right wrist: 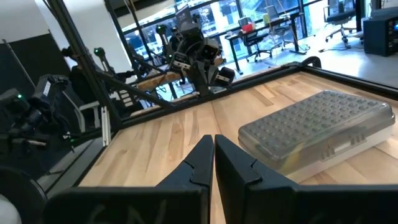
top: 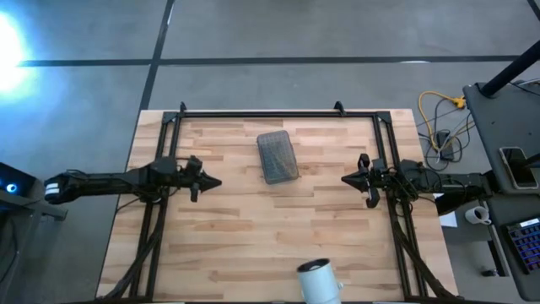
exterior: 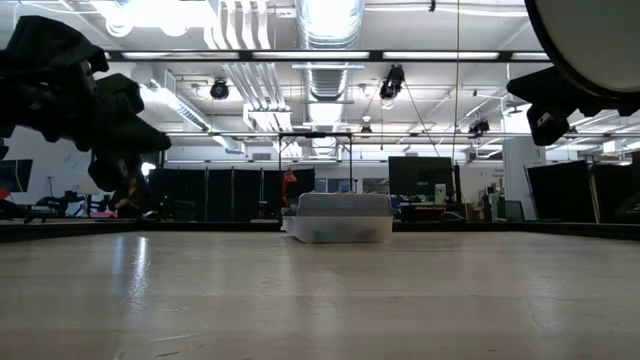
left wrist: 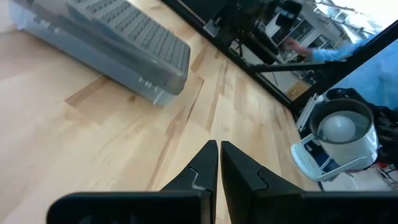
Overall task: Pick & place school supplies into a supply box
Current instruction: Return to Home Position
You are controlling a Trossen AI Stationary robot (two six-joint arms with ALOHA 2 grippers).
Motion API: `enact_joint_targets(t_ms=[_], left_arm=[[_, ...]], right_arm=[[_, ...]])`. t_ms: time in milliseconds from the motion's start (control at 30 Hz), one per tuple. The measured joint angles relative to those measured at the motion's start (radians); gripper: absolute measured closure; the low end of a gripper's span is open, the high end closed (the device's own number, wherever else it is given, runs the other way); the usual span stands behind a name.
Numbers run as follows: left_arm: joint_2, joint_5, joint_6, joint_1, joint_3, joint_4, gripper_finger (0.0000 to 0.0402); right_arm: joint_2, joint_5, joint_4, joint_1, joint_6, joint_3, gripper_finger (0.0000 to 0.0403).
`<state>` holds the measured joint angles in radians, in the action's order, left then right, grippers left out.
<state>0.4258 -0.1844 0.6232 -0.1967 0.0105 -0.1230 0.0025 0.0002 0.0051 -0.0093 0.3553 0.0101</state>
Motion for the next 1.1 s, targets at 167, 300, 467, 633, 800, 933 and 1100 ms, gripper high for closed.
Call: enact_joint_targets(t_ms=[167,300,467,633,800,933,1100], left_arm=[[0.033,0.0,0.0,0.0,0.0,0.0,0.0398],[0.054,0.0,0.0,0.0,0.0,0.0,0.0398],[0.07,0.0,0.0,0.0,0.0,0.0,0.0398],[0.079,0.0,0.0,0.0,0.0,0.0,0.0398],[0.08,0.0,0.0,0.0,0.0,0.0,0.0398],[0.08,0.0,0.0,0.0,0.0,0.0,0.0398],[0.08,0.0,0.0,0.0,0.0,0.0,0.0398]], right_arm=[[0.0,0.0,0.0,0.0,0.0,0.0,0.0394],[0.0,0.0,0.0,0.0,0.0,0.0,0.0394],[0.0,0.0,0.0,0.0,0.0,0.0,0.0394],[0.0,0.0,0.0,0.0,0.0,0.0,0.0394],[0.0,0.0,0.0,0.0,0.0,0.0,0.0394],[0.0,0.0,0.0,0.0,0.0,0.0,0.0394],[0.0,0.0,0.0,0.0,0.0,0.0,0.0394]])
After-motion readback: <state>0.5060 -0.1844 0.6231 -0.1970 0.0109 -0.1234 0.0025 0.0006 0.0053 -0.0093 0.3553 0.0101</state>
